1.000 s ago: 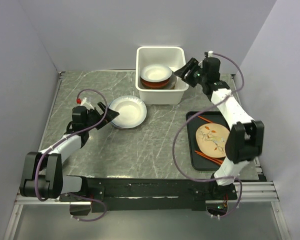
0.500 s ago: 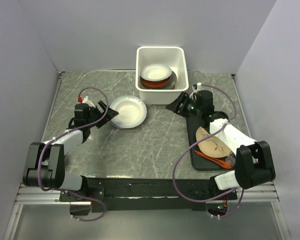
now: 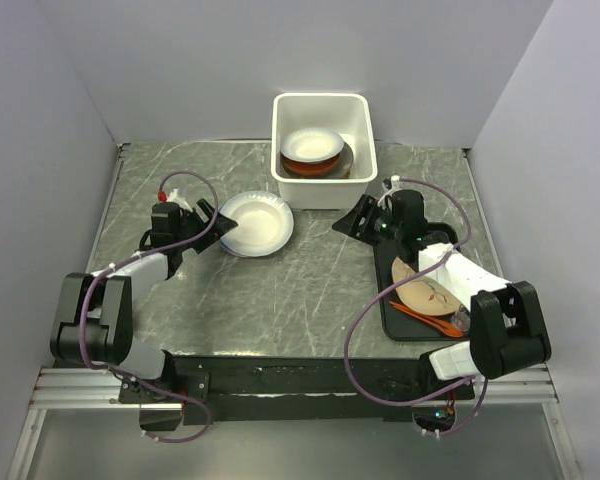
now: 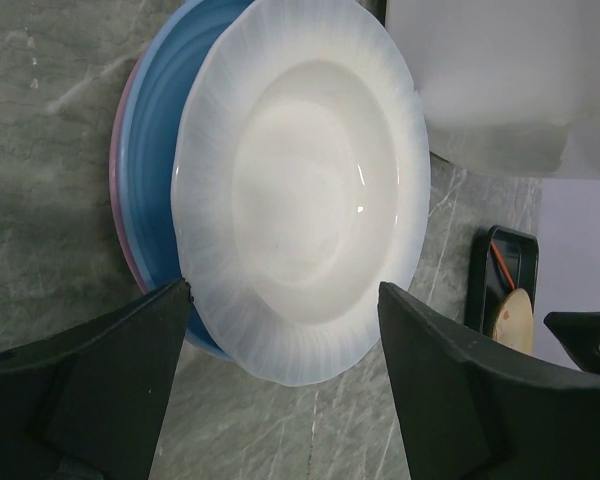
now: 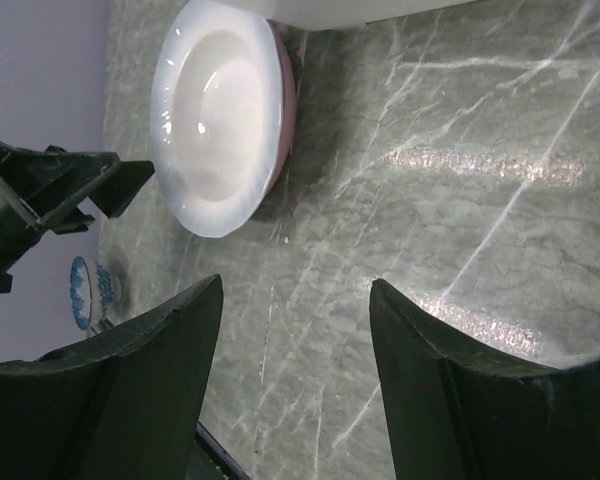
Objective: Place the plates into the plastic bin on the countertop
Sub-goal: Pick up the plate at the center of the board.
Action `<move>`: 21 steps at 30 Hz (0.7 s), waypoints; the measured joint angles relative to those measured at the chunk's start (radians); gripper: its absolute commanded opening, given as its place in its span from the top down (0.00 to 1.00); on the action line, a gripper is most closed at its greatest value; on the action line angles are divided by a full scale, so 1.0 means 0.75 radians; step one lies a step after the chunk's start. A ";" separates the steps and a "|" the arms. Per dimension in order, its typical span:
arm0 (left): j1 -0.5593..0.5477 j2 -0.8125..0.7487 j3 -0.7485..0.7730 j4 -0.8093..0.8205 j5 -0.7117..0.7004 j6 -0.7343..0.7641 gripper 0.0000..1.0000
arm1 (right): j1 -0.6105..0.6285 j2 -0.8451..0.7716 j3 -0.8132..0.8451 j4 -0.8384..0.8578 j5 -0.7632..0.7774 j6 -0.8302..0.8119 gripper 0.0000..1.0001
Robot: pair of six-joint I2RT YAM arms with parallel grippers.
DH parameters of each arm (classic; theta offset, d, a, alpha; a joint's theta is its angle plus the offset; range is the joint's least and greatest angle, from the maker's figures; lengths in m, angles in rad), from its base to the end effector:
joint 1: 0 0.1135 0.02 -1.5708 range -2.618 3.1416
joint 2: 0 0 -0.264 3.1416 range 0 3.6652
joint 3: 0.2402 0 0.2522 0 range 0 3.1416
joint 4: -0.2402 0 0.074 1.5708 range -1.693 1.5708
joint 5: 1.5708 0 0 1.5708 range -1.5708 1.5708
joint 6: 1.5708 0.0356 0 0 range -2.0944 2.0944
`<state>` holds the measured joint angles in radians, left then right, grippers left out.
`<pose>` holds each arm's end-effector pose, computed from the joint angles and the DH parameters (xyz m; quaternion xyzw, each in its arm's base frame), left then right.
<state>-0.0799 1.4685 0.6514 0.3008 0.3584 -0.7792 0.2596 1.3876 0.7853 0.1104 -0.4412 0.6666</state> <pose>0.2958 -0.0362 0.1856 -0.2070 0.8296 -0.3462 0.3860 0.2874 0.0920 0.2336 0.0591 0.8426 0.3919 0.3646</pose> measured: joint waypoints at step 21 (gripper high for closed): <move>0.000 0.116 0.012 0.064 0.004 -0.011 0.25 | 0.000 0.006 -0.013 0.013 -0.022 -0.009 0.32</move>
<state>-0.0799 1.5555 0.6605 0.3485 0.3611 -0.7876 0.2596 1.3922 0.7757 0.1204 -0.4576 0.6598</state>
